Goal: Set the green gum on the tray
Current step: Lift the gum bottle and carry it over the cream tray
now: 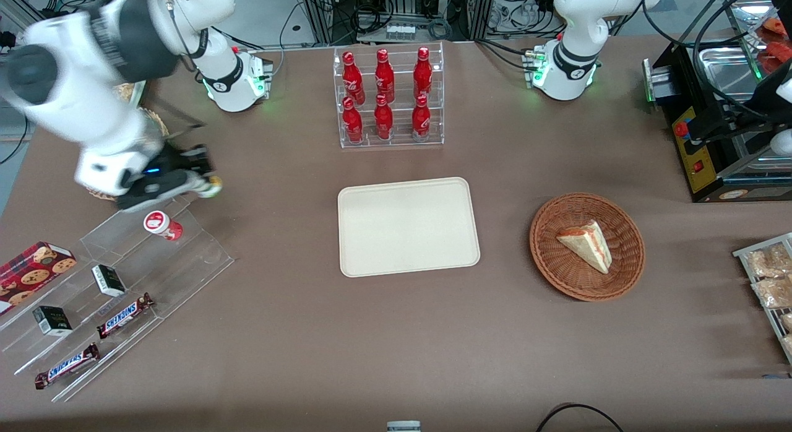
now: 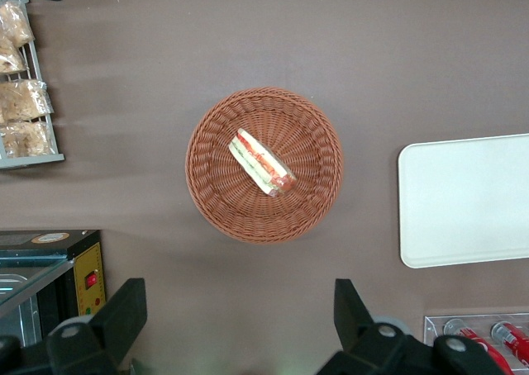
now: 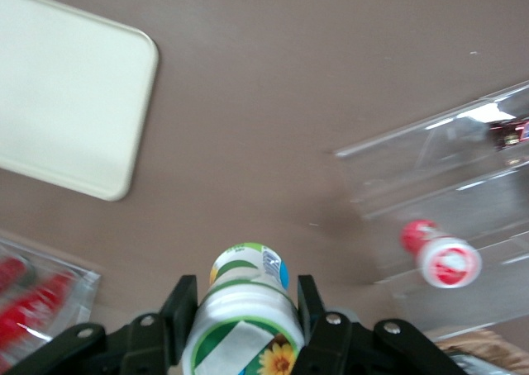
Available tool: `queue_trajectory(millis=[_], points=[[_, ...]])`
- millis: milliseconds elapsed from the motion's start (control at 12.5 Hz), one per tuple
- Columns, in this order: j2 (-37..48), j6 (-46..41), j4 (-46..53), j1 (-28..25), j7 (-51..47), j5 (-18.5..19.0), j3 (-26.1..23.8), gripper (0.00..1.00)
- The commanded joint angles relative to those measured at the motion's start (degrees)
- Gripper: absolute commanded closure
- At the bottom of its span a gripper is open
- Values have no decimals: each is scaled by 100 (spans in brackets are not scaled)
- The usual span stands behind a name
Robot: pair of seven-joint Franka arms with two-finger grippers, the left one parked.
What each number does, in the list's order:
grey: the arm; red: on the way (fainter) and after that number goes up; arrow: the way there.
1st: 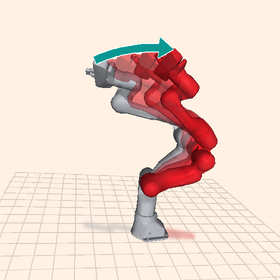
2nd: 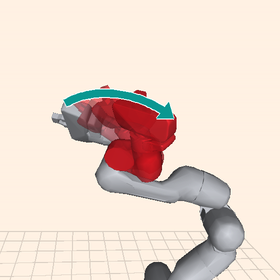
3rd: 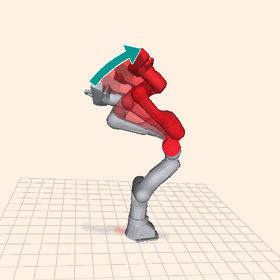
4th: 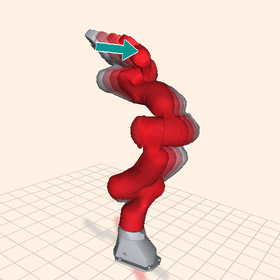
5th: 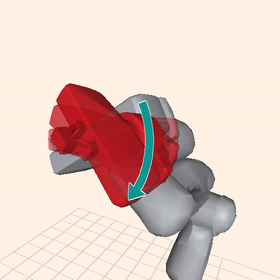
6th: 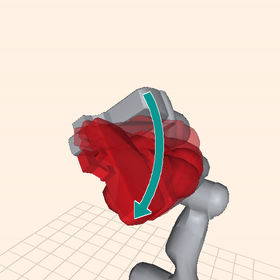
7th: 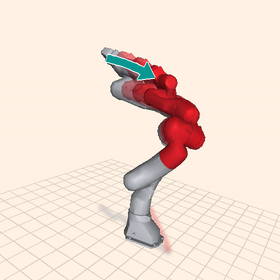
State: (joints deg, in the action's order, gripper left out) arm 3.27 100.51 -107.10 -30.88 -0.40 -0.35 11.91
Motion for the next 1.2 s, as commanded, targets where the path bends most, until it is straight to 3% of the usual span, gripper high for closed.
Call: queue_trajectory(millis=[0, 240, 480, 800, 1120], points=[[-947, -208, 951, -776, -1448, -183, 84, 100], [-2107, -102, 1900, -1375, -2787, -395, 84, 100], [-2970, 755, 2255, -1718, -3605, -807, 75, 100], [-3893, 2092, 2290, -2088, -4265, -844, -56, 100], [-4465, 2709, 2369, -2106, -4731, -835, -364, 100]])
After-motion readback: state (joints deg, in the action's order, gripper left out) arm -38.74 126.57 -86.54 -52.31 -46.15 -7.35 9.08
